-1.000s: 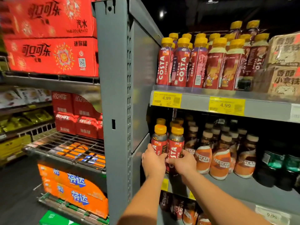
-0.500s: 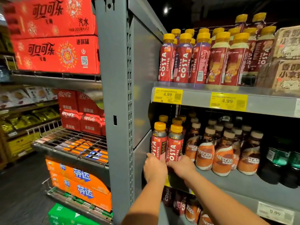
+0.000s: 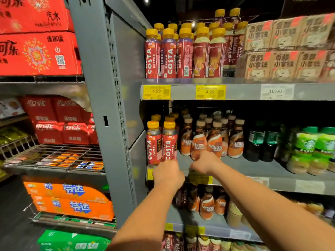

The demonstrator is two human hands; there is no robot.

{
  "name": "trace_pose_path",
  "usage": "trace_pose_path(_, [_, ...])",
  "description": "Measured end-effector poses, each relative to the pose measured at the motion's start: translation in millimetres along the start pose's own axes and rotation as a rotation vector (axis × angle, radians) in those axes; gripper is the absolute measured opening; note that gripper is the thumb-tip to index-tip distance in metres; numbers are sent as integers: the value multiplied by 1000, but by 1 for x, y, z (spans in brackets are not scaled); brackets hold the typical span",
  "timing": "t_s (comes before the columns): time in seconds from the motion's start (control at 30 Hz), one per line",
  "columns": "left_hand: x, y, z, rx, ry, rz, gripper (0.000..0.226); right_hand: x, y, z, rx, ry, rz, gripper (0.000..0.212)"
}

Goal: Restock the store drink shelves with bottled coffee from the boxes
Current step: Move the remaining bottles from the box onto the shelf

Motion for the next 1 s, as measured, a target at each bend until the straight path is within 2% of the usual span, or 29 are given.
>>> trace_pose_path(0.17, [-12, 36, -45, -63, -86, 91, 25, -4, 26, -53, 34, -109, -224, 22])
trace_pose_path(0.37, [-24, 83, -105, -68, -118, 95, 29, 6, 78, -116, 25, -128, -206, 18])
trace_pose_path(0.5, [-47, 108, -158, -69, -157, 78, 25, 5, 109, -161, 35, -157, -224, 28])
trace_pose_path(0.57, [-61, 114, -181, -67, -181, 99, 27, -4, 121, -181, 56, -184, -223, 24])
trace_pose_path(0.73, [-96, 102, -229, -40, -262, 170, 22, -51, 151, -218, 48, -278, -247, 16])
trace_pose_path(1.0, [-152, 50, -271, -15, -343, 239, 17, -122, 167, -244, 15, -398, -247, 19])
Point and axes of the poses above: each hand's wrist, its own z-axis towards the middle knuckle, its own x-axis out of the back of the hand, y = z × x, the point moved 6 cm from there along z, towards the middle knuckle, and after that the axes turned 9 degrees about x, right-handed, at the moved point
